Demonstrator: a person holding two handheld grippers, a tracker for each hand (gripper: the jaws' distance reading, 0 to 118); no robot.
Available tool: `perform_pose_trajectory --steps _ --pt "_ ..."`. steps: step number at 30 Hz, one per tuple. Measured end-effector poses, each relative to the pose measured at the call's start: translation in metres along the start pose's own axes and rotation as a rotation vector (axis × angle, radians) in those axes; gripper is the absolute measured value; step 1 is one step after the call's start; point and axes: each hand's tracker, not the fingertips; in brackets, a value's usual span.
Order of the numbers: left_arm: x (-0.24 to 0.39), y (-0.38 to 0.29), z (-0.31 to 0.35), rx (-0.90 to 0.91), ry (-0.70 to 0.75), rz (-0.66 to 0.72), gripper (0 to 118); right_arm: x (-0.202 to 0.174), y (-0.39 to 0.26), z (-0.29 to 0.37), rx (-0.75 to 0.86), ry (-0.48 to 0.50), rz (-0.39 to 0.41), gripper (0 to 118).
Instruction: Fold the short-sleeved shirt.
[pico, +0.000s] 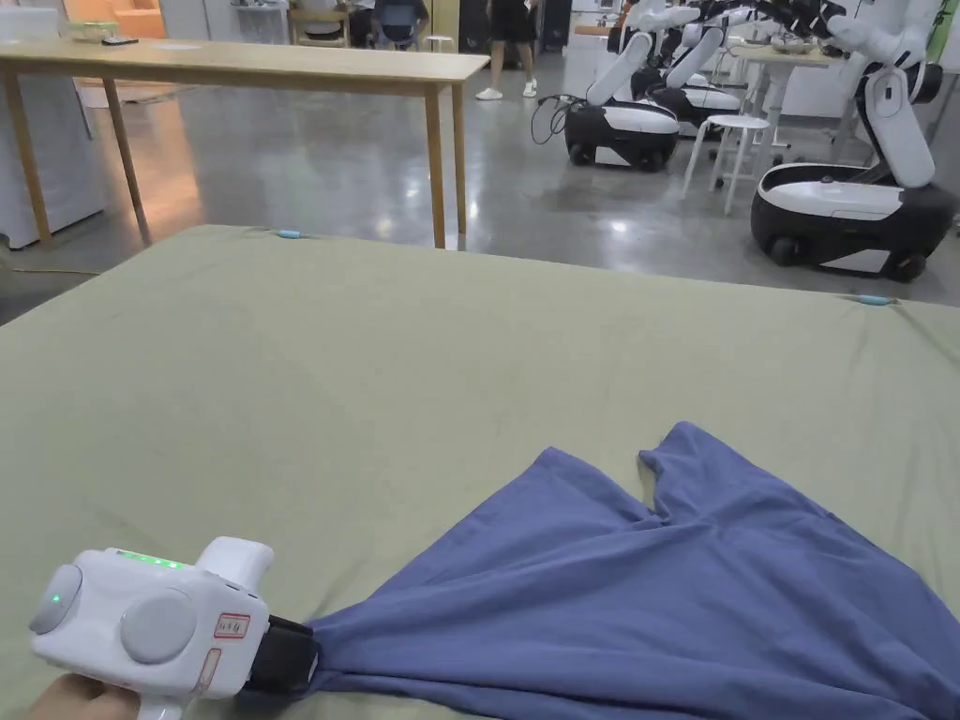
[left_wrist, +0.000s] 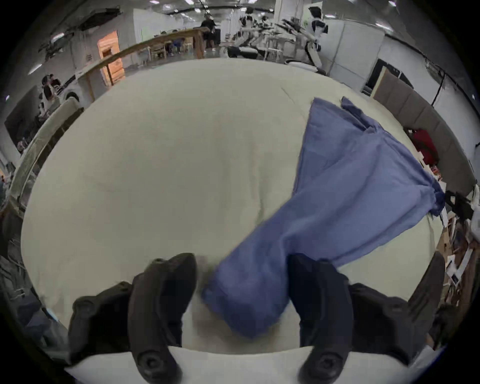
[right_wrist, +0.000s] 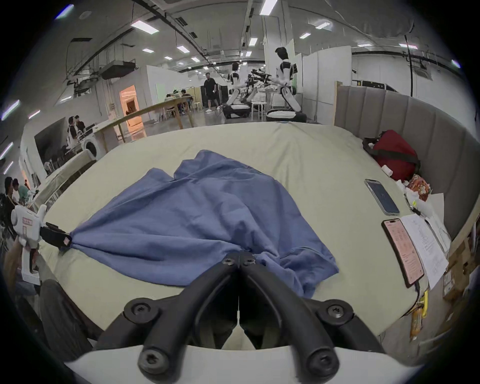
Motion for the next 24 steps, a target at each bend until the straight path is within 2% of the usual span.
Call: perform_pose_trajectory --steps 1,3,4,5,6,8,13,16,17,18,19,20,21,22,23,24 --pt "0.004 -0.002 0.003 0.019 0.015 0.002 60 0.000 0.002 -0.003 -0.004 -0.001 0.005 1" --pt "0.010 -0.003 0.013 0.088 -0.020 0.015 1 -0.003 0.010 -0.008 -0.009 0.005 0.017 1" --pt "0.007 -0.003 0.018 0.114 -0.078 0.040 1 -0.004 0.016 -0.012 -0.006 0.009 0.022 1" --pt "0.012 -0.004 0.020 0.097 -0.042 0.051 1 -0.005 0.025 -0.018 -0.006 0.017 0.030 1" --pt "0.019 -0.005 0.017 0.102 0.009 -0.021 1 -0.007 0.038 -0.028 -0.005 0.027 0.042 1" --pt "0.017 -0.002 0.016 0.091 -0.019 -0.012 1 -0.007 0.063 -0.051 -0.007 0.032 0.063 1" --pt "0.015 0.003 0.014 0.086 -0.022 -0.012 1 -0.005 0.148 -0.144 -0.071 0.027 0.119 1" --pt "0.009 0.009 0.007 0.064 -0.034 0.002 1 -0.003 0.184 -0.203 -0.162 0.035 0.149 3" --pt "0.007 0.010 0.005 0.057 -0.038 0.005 1 -0.003 0.193 -0.223 -0.194 0.028 0.151 18" --pt "0.006 0.012 0.004 0.054 -0.043 0.005 1 -0.001 0.200 -0.241 -0.230 0.045 0.157 68" --pt "0.005 0.013 0.004 0.051 -0.044 0.005 1 0.001 0.206 -0.256 -0.265 0.058 0.157 99" --pt "0.005 0.017 0.003 0.045 -0.045 0.003 1 0.003 0.210 -0.271 -0.306 0.052 0.163 111" --pt "0.005 0.020 0.003 0.036 -0.048 -0.003 1 0.003 0.211 -0.286 -0.362 0.037 0.183 111" --pt "0.005 0.022 0.002 0.032 -0.048 -0.007 1 0.003 0.209 -0.299 -0.414 0.019 0.206 118" --pt "0.005 0.023 0.002 0.027 -0.046 -0.014 1 0.002 0.209 -0.305 -0.358 0.045 0.213 113" --pt "0.005 0.026 0.001 0.021 -0.044 -0.021 1 0.002 0.206 -0.314 -0.374 -0.006 0.266 110"
